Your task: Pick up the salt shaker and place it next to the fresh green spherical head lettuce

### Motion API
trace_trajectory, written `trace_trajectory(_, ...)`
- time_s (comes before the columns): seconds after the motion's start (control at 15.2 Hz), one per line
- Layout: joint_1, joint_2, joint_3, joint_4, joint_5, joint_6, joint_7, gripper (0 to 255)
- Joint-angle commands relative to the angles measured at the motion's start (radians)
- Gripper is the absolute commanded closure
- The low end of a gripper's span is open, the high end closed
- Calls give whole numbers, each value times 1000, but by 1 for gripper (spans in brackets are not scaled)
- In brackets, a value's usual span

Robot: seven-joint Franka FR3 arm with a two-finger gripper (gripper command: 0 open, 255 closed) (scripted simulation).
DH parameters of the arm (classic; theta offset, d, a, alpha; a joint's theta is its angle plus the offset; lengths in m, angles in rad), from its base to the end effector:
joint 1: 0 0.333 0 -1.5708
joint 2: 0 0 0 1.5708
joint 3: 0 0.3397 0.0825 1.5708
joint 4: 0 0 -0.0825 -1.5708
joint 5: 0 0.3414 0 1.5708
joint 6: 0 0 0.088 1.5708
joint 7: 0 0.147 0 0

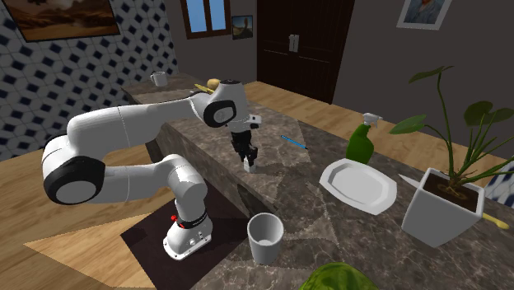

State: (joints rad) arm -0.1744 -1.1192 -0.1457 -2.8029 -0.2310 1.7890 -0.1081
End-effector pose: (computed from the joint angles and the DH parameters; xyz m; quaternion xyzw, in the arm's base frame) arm 0.1669 -0.0873 0.4597 0.9963 -0.0490 0.0422 0.0566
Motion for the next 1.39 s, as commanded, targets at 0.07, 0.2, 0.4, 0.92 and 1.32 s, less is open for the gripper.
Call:
trace_trajectory(0.07, 0, 0, 0, -1, -1, 0, 0, 255)
trace_trajectory(0.2, 0, 0, 0, -1, 0, 0, 0, 255)
trace_trajectory(0.4, 2, 4, 4, 28, 4, -24, -2, 255)
trace_trajectory(0.92, 10, 31, 19, 146, 21, -115, -11, 255)
trace_trajectory(1.32, 15, 58, 28, 238, 31, -180, -18, 255)
